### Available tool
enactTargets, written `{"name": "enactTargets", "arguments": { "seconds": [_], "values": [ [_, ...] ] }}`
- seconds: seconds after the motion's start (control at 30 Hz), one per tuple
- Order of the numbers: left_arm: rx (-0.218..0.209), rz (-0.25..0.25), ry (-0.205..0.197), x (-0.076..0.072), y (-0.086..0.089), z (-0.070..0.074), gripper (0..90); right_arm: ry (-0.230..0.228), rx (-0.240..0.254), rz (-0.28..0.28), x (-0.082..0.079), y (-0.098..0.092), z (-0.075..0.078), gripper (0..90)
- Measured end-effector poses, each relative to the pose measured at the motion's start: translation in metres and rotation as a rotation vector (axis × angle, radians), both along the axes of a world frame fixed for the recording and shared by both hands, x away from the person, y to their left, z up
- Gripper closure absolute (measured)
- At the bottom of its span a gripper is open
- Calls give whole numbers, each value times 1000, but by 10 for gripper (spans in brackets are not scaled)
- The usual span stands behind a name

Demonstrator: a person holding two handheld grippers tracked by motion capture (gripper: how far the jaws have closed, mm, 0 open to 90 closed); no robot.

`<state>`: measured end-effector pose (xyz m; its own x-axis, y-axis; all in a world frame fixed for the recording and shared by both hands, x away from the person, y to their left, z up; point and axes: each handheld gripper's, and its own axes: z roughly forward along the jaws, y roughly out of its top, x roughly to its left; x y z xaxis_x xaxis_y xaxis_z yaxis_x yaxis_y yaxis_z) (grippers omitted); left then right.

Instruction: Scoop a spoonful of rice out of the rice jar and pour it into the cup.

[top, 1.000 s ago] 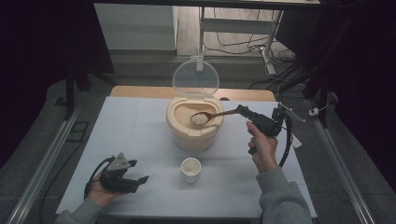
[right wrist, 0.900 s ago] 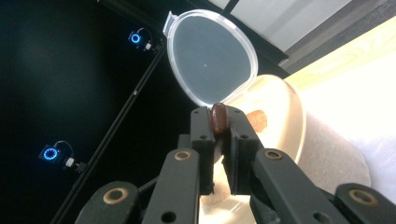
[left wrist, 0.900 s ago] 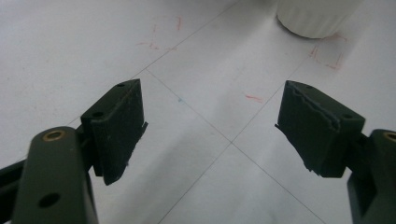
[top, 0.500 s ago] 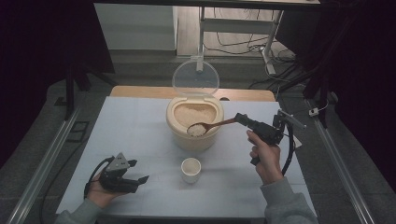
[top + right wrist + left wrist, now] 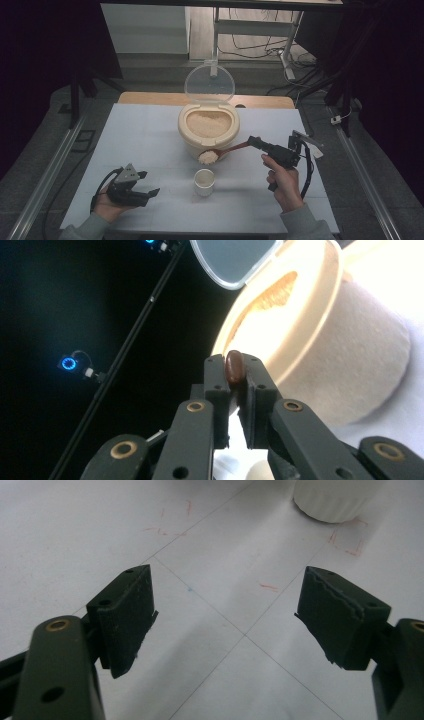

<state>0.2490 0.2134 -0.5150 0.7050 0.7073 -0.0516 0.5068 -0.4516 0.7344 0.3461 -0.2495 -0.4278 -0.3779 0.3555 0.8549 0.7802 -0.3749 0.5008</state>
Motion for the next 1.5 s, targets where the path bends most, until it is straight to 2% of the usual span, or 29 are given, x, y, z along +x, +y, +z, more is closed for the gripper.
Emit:
{"name": "enactTargets", "arguments": {
  "seconds": [0.23,0.4,0.73,1.27,1.4,1.5],
  "values": [
    [2,-2,1,0,-1,-1,230,10,-40,7,-2,1,-11,831],
    [4,-2,2,0,-1,-1,229,11,-87,20,-1,6,-18,831],
    [6,-5,4,0,-1,-1,229,-28,-179,21,-2,13,-18,831],
    [11,-10,7,1,-1,-2,230,-153,-292,34,-9,24,-5,830],
    [12,-9,6,1,-1,-2,230,-203,-316,46,-12,25,0,830],
    [14,-9,6,1,-1,-2,230,-276,-335,57,-16,26,3,830]
  ]
}}
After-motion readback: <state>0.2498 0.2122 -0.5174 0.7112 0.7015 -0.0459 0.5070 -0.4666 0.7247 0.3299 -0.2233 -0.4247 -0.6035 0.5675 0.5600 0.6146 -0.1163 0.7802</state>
